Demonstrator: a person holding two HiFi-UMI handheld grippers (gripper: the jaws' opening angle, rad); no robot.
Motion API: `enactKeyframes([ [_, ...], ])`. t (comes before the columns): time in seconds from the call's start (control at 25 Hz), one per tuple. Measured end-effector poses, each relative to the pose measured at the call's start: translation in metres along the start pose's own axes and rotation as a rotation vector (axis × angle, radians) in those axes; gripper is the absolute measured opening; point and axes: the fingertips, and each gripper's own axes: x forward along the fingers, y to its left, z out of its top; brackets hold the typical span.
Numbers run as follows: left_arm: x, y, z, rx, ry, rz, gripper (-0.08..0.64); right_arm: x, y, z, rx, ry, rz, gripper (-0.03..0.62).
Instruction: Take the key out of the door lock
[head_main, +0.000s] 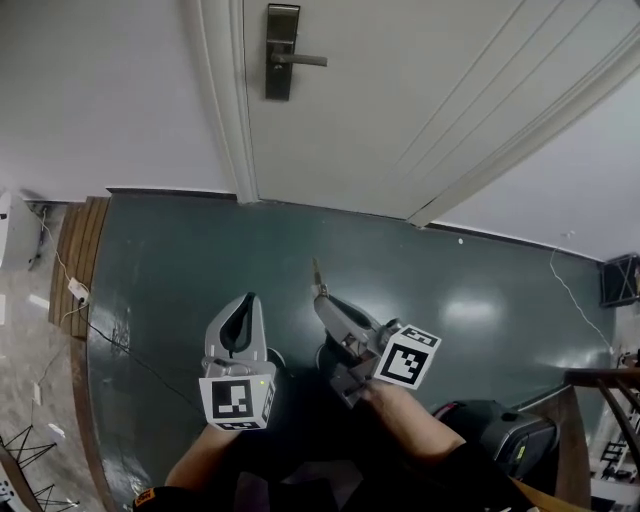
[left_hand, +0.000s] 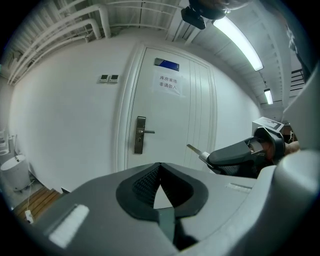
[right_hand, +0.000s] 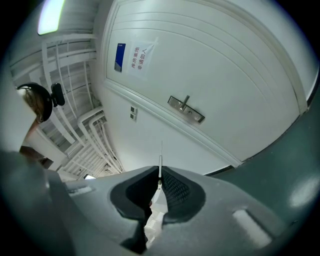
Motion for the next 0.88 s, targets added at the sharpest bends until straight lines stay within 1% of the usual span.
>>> enactKeyframes([
  [0.24,0.009,-0.023,0.004,0.012,0.008,0.017,0.018,-0.016,-0.014,0.006,-0.004,0.024,0.014,0.012],
  [0.36,0.01,-0.034,0.005,0.0,0.016,0.033,0.018,-0.027,-0.02,0.007,-0.026,0.032,0.012,0.012],
  [0.56,0.012,-0.05,-0.003,-0.016,0.017,0.044,0.018,-0.044,-0.027,0.012,-0.058,0.034,-0.001,0.011],
  [0.88,0.013,-0.069,-0.007,-0.009,0.019,0.044,0.018,-0.059,-0.028,0.02,-0.055,0.02,0.016,0.011],
])
